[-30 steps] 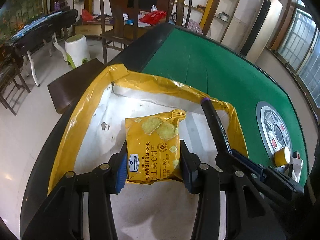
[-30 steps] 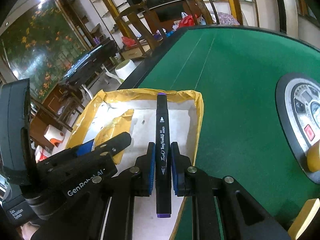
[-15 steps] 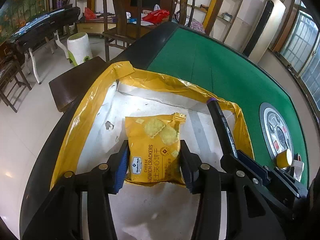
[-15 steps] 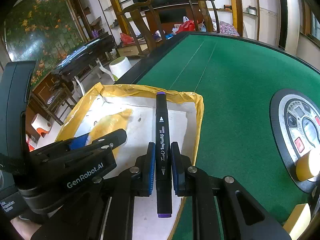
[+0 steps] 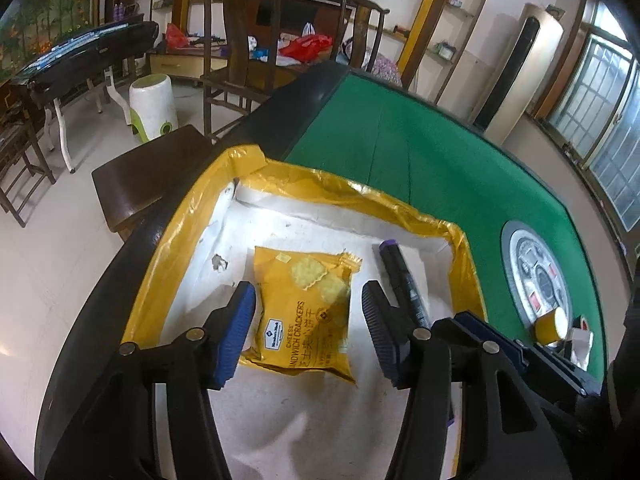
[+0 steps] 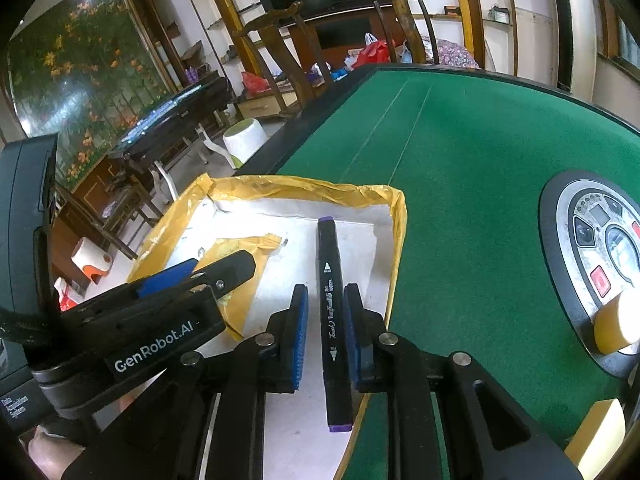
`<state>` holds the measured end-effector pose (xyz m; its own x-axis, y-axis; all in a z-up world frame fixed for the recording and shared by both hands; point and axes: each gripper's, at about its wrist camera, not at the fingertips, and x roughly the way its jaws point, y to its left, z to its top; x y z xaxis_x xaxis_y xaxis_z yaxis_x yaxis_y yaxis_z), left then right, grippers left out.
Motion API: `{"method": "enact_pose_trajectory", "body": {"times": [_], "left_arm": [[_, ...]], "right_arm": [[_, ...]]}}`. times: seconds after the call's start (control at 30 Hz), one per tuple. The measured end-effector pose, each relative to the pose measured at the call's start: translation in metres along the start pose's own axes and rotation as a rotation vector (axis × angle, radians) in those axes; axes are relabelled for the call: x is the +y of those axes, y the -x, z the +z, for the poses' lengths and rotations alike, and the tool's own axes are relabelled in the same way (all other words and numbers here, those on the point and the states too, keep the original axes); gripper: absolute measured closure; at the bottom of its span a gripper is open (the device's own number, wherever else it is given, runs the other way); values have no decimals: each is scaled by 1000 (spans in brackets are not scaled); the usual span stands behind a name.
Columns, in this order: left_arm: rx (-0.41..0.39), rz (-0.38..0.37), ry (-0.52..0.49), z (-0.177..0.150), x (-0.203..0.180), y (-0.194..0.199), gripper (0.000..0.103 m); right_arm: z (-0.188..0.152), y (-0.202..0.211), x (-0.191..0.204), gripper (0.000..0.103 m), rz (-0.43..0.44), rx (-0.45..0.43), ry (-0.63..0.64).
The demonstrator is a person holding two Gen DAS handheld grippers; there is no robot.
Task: Organize rigid objects
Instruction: 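Move both tools back to the table clutter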
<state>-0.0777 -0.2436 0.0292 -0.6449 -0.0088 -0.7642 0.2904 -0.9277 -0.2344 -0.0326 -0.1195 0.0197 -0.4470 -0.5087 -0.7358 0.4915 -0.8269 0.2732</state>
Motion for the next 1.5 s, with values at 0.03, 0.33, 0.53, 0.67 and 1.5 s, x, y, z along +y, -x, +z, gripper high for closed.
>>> {"method": "enact_pose_trajectory", "body": {"times": [0.03, 0.33, 0.53, 0.67, 1.5], "left_arm": [[-10, -7, 3, 1, 0, 2, 46], [-138, -66, -14, 2, -3, 27, 46], [-214, -74, -94, 0, -17, 44, 46], [-222, -73, -147, -5, -32, 55, 46], [21, -177, -472, -167, -186, 88, 23]], "right_arm": [[0, 2, 0, 82, -3, -4, 1], [-14, 46, -9, 79, 85, -50, -60], [-43, 101, -29, 79, 125, -112, -46], [-55, 129, -59, 74, 101, -146, -69], [-155, 201, -167, 70, 99, -278, -123]]}}
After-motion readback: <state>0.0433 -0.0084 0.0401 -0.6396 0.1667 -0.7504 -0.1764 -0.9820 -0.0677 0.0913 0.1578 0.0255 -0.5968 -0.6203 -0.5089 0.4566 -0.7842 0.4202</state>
